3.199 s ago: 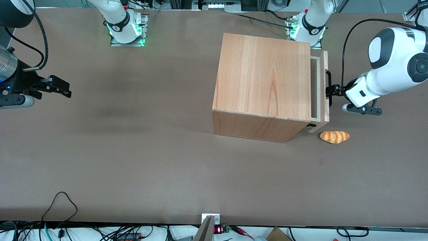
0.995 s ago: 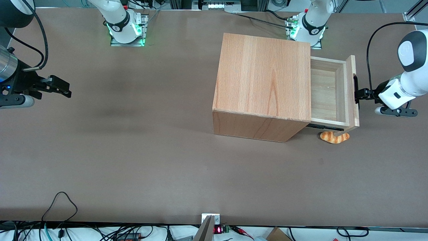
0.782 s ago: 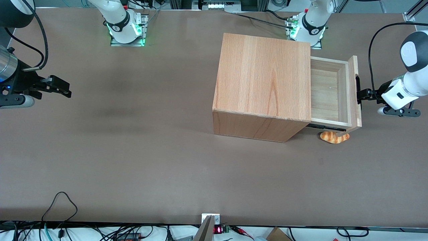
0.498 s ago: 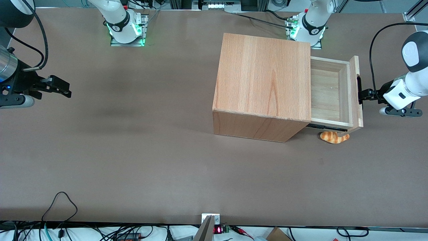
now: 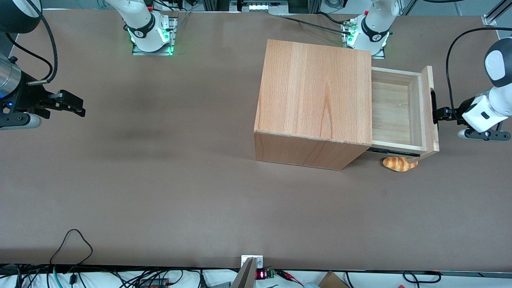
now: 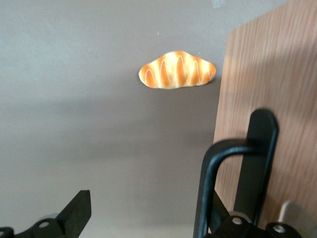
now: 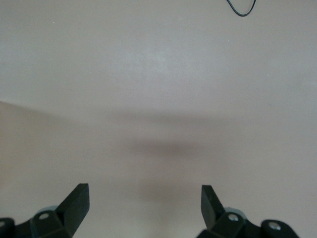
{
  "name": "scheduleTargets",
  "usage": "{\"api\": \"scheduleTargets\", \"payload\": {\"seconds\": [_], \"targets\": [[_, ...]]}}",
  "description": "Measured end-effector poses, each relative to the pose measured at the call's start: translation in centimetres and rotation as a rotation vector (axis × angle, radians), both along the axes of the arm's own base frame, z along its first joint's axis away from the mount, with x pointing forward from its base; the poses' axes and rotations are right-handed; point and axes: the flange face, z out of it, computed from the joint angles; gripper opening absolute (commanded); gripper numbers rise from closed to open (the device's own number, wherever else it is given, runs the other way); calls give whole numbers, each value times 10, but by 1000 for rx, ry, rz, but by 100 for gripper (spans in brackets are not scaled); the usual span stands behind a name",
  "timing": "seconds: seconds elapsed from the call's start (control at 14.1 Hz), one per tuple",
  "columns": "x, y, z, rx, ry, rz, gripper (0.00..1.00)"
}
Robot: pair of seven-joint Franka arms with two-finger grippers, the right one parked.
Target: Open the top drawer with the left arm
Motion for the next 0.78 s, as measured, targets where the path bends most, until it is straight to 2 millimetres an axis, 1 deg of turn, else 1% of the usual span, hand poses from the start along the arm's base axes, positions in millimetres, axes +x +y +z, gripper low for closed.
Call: {"api": "scheduleTargets", "payload": {"seconds": [0.21,0.57,0.78], "targets": [[11,3,6,1,-7,-1,100],[14,3,19,1,-3,0,100],[20,4,42,5,-18,8,100]]}}
